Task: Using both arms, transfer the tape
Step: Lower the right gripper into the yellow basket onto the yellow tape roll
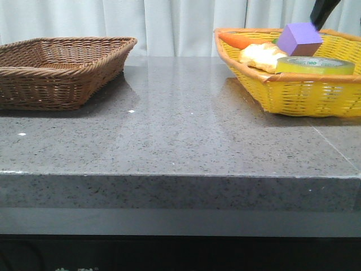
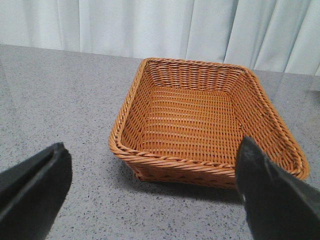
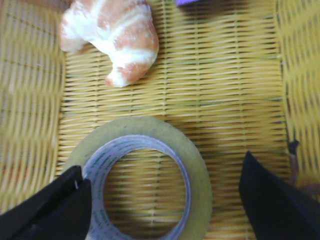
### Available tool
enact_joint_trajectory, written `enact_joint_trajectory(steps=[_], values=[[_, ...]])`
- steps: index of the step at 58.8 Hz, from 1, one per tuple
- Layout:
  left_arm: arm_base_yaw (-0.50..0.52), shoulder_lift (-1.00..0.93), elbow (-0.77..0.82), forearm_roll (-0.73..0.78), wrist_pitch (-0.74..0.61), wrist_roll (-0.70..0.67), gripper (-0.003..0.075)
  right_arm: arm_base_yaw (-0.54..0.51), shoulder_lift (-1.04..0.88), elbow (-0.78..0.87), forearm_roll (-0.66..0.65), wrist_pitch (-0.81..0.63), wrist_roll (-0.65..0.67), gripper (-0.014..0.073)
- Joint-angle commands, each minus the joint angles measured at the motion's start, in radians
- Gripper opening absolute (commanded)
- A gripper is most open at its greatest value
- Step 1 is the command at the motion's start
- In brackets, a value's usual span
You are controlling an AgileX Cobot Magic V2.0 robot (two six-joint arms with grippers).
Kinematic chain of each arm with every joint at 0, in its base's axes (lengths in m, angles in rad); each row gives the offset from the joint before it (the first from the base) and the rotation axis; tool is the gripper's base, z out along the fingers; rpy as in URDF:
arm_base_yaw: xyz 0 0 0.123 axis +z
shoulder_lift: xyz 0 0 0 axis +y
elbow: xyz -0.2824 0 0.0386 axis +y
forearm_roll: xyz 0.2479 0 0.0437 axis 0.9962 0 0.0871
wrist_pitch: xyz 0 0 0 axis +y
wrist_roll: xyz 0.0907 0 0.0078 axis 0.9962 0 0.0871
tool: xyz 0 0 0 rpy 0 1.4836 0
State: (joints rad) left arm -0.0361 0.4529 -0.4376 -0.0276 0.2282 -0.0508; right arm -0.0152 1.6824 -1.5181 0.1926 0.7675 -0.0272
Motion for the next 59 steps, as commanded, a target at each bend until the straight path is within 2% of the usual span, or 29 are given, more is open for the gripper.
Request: enact_joint_trajectory(steps=[1, 7, 17, 27, 44, 52, 59], values=[[0.003, 0.012, -0.036, -0.008, -0.084, -0.009, 0.0652, -0.007, 0.021, -0.09, -0.003, 0.009, 0.001, 0.0616], [0.003, 0.012, -0.036, -0.008, -0.084, -0.009, 0.0652, -0.007, 0.08, -0.126, -0.008, 0.028, 0.001, 0.06], [0.003, 0.012, -0.036, -0.008, -0.084, -0.009, 0.0652, -0.007, 0.126, -0.128, -0.031, 0.044, 0.001, 0.0505], [0.003, 0.012, -0.036, -0.008, -0.084, -0.009, 0.0652, -0.007, 0.14, -0.128, -0.035, 0.051, 0.001, 0.0454], [0.003, 0.012, -0.036, -0.008, -0.084, -0.009, 0.0652, -0.007, 0.14, -0.128, -0.035, 0.042, 0.001, 0.0153], [0.003, 0.012, -0.036, -0.008, -0.084, -0.009, 0.0652, -0.007, 0.136, -0.128, -0.035, 0.026, 0.001, 0.007], [0.003, 0.012, -0.036, -0.008, -0.084, -0.009, 0.0652, -0.007, 0.114, -0.128, -0.035, 0.013, 0.001, 0.0059]])
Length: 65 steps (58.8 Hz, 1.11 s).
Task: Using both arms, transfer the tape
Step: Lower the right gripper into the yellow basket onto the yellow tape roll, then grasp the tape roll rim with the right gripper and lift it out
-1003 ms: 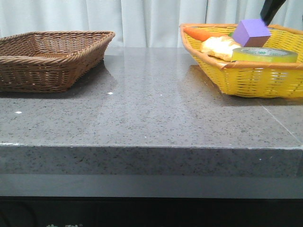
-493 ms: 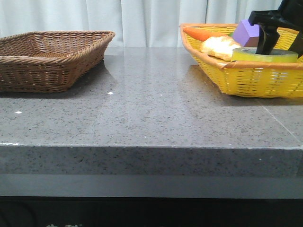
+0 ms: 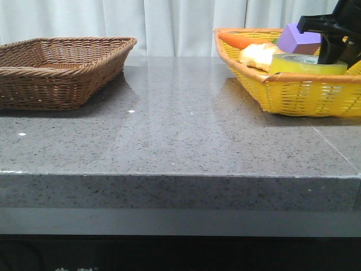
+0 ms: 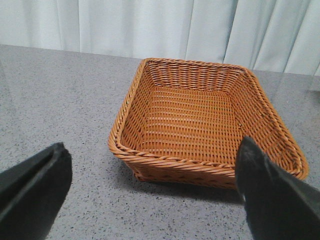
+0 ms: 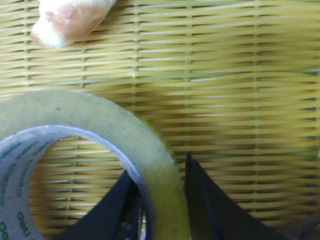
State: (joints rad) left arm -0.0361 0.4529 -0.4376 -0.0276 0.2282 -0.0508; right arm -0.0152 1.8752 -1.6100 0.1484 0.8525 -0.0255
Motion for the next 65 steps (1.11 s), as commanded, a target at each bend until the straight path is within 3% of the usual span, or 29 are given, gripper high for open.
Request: enact_joint_trajectory(steps=[1, 25, 43, 65], values=[[0.003, 0.012, -0.036, -0.008, -0.084, -0.009, 0.0652, -0.007, -0.085, -0.036, 0.009, -0.074, -0.001, 0.0059], [0.003, 0.012, -0.036, -0.008, -0.084, -0.009, 0.0652, 0.032, -0.309, -0.036, 0.011, -0.116, -0.001, 0.0059], [0.003, 0.012, -0.036, -0.008, -0.084, -0.009, 0.0652, 0.256, -0.368, -0.036, 0.029, -0.113, -0.087, 0.0059], [0.003, 0.012, -0.036, -0.008, -0.084, -0.009, 0.0652, 0.503, -0.241, -0.033, 0.032, -0.039, -0.088, 0.0059]])
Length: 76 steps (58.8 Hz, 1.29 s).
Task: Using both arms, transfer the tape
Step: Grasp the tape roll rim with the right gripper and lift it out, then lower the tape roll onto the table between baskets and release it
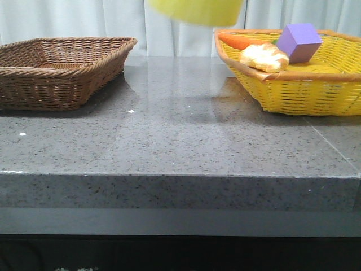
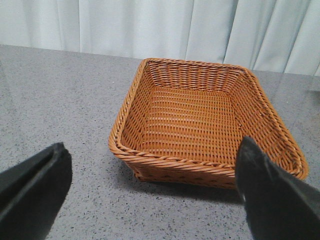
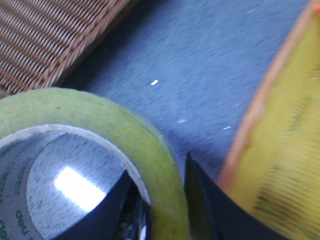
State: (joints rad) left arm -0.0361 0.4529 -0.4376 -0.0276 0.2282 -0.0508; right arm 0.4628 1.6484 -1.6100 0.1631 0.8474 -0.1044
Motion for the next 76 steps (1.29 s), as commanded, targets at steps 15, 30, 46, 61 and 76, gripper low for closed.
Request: enact_joint_trajectory(steps=[15, 30, 46, 61, 76], values=[[0.003, 0.012, -0.036, -0.008, -0.084, -0.009, 0.0652, 0.109, 0.08, 0.022, 0.019, -0.03, -0.009, 0.0061], [0.003, 0.012, -0.036, -0.008, -0.084, -0.009, 0.0652, 0.116, 0.085, 0.08, 0.007, -0.11, -0.009, 0.0092], [0.003, 0.012, -0.036, -0.008, -0.084, -0.009, 0.0652, 0.116, 0.085, 0.08, 0.005, -0.108, -0.009, 0.0294], [0.003, 0.012, -0.036, -0.008, -0.084, -0.009, 0.0652, 0.116, 0.037, 0.07, 0.005, -0.103, -0.009, 0.0346], [0.003, 0.012, -0.036, -0.008, -0.084, -0.009, 0.0652, 0.113, -0.116, 0.054, 0.005, -0.155, -0.002, 0.0147]])
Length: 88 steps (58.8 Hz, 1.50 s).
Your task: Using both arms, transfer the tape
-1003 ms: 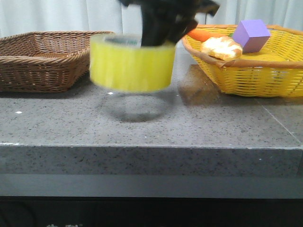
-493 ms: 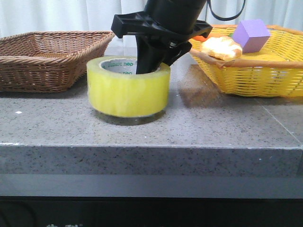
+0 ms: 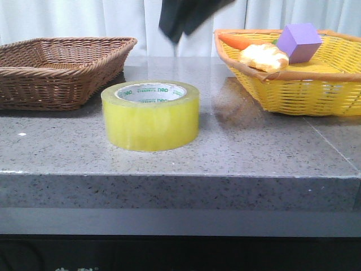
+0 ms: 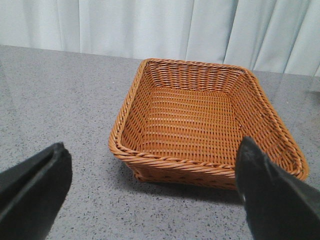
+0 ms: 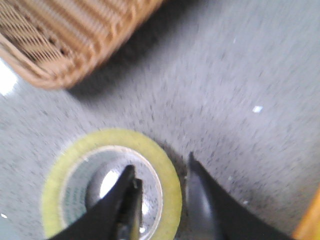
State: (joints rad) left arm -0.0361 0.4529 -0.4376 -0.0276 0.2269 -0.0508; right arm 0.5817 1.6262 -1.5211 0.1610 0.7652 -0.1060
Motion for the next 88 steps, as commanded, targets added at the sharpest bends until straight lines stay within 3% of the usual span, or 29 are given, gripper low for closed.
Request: enact_joint_trajectory(steps=[1, 9, 14, 28, 39, 58, 71, 88], values=[[0.003, 0.012, -0.036, -0.008, -0.082, -0.009, 0.0652, -0.008, -0.101, -0.035, 0.007, -0.075, 0.002, 0.0129], [0.003, 0.012, -0.036, -0.008, -0.082, -0.009, 0.0652, -0.051, -0.153, -0.035, 0.007, -0.074, 0.011, -0.0011], [0.003, 0.012, -0.036, -0.008, -0.082, -0.009, 0.0652, -0.101, -0.187, -0.034, 0.007, -0.057, 0.024, -0.0047], [0.003, 0.012, -0.036, -0.008, -0.076, -0.009, 0.0652, -0.261, -0.338, 0.073, 0.007, -0.065, 0.038, -0.0046], [0.003, 0.012, -0.036, -0.008, -0.074, -0.009, 0.0652, -0.34, -0.52, 0.315, 0.007, -0.204, 0.038, -0.0046], [0.003, 0.012, -0.036, -0.008, -0.074, -0.009, 0.0652, -0.346, -0.872, 0.786, 0.007, -0.499, 0.038, -0.0046], [0.003, 0.012, -0.036, -0.008, -0.072, -0.009, 0.0652, -0.346, -1.12, 0.991, 0.007, -0.515, 0.038, -0.0046], [0.003, 0.012, -0.036, -0.008, -0.072, -0.009, 0.0652, -0.346, -1.343, 1.105, 0.004, -0.523, 0.038, -0.0046]])
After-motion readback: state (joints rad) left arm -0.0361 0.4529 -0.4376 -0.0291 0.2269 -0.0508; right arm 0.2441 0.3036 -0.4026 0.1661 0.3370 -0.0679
